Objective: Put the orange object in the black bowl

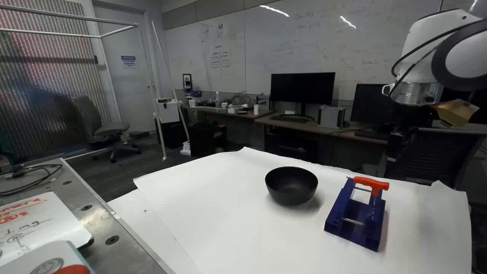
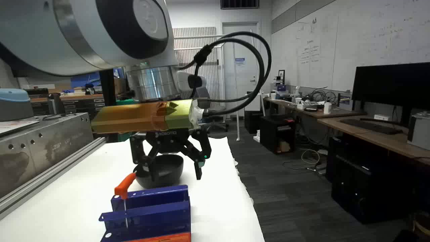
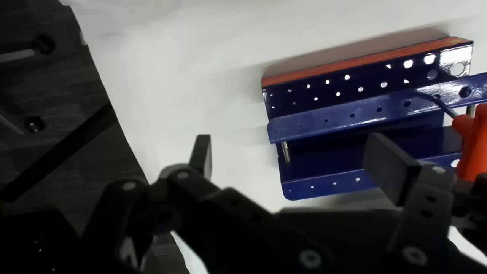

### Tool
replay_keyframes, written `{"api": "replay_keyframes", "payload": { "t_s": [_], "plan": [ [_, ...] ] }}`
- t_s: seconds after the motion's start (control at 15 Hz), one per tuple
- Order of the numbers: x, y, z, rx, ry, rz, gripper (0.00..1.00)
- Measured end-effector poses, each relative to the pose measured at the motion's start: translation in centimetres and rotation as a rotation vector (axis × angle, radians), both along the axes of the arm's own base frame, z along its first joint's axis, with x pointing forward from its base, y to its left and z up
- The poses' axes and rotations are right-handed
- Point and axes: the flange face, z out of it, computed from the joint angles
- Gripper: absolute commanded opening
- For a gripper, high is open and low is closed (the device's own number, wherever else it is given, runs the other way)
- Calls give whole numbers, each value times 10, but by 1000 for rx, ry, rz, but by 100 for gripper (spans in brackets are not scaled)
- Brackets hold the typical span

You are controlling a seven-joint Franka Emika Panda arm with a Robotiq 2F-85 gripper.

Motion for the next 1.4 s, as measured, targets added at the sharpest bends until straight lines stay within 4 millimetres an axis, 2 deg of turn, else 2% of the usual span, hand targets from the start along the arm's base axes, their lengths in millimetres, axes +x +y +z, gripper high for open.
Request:
{"api": "replay_keyframes", "payload": {
  "t_s": [0.47, 0.6, 0.87, 1.07, 1.13, 1.2, 1.4],
  "plan": [
    [1, 4, 0, 12, -2, -5, 100],
    [3, 17, 0, 57, -12, -13, 100],
    [9, 58, 1, 146, -22, -4, 100],
    [11, 85, -6, 163, -3, 26, 100],
    [12, 92, -11, 161, 8, 37, 75],
    [12, 99, -16, 159, 22, 47, 73],
    [13, 114, -34, 150, 66, 67, 49]
  ]
}}
